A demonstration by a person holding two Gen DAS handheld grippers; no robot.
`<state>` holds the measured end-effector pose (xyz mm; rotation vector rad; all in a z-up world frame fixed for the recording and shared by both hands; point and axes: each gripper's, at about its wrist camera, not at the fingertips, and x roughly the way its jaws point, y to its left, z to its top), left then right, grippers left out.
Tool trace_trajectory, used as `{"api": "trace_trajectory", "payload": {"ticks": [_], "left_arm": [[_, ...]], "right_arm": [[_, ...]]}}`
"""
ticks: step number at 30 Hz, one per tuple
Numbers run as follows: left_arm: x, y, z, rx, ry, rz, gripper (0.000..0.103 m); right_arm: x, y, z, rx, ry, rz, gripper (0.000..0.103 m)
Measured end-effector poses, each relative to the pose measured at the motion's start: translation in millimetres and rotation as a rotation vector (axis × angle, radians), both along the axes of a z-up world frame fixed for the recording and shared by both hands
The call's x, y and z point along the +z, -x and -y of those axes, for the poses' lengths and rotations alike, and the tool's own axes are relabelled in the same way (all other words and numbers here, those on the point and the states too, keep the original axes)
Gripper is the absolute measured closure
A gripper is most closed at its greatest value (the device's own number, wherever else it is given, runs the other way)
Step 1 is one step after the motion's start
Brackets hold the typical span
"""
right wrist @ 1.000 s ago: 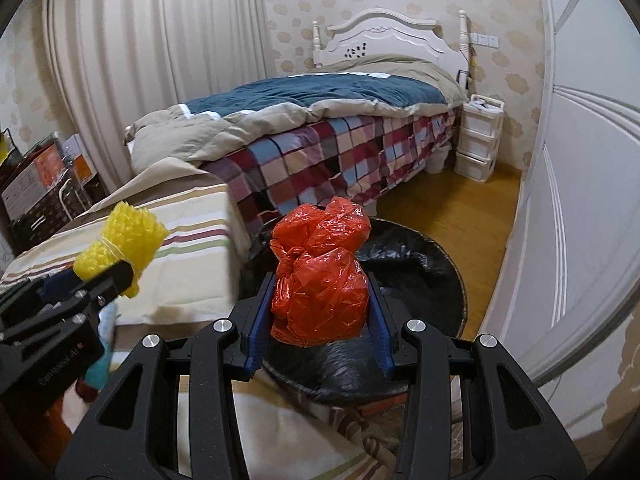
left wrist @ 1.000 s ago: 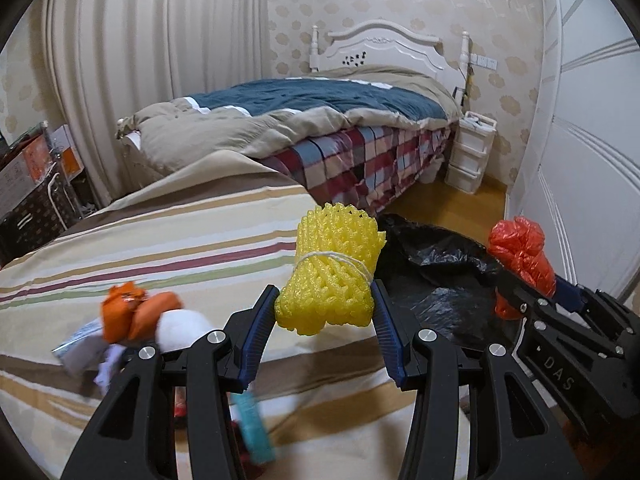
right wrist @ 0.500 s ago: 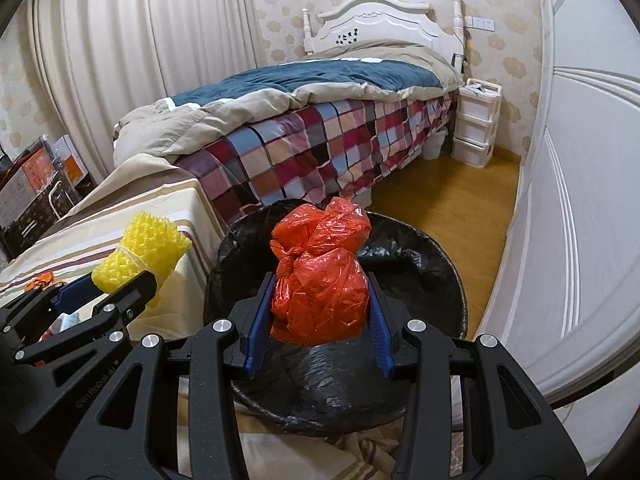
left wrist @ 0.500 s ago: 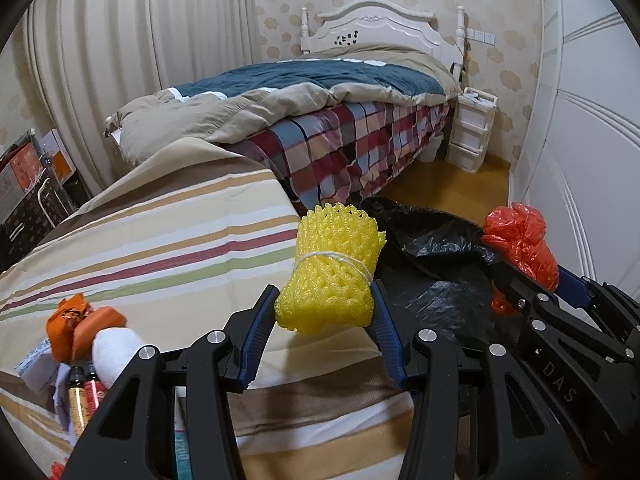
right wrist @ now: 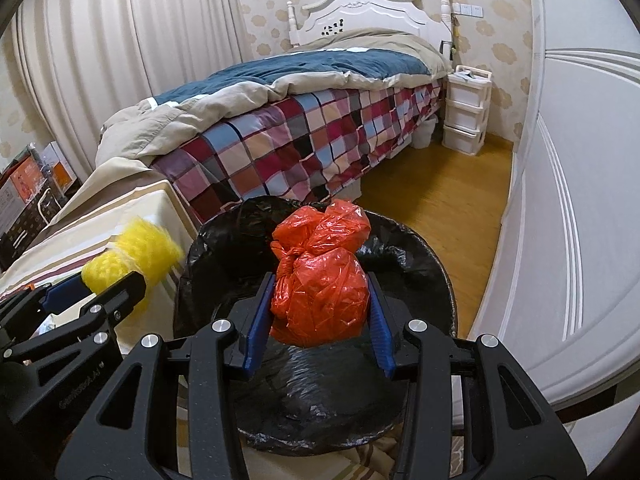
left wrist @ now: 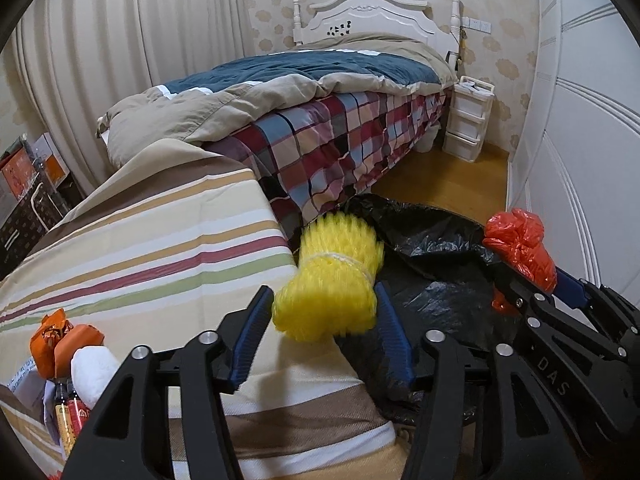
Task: Collect trash
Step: 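Open both tools to drop the items into the bin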
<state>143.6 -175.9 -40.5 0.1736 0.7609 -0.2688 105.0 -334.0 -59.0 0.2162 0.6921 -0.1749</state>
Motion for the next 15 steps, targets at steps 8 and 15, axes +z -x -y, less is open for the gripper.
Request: {"api": "trace_trajectory", "payload": {"ticks": [8,15], "left_arm": [[0,0,1,0.007,0.002,0.009,0.025],[6,3,-3,0.013,-0.006,0.030,0.021]], "right_arm": [[1,4,8,-0.038,-0.005,0.013,0.044],[5,12,11,-0.057,-0.006,0.015,0.041]]}}
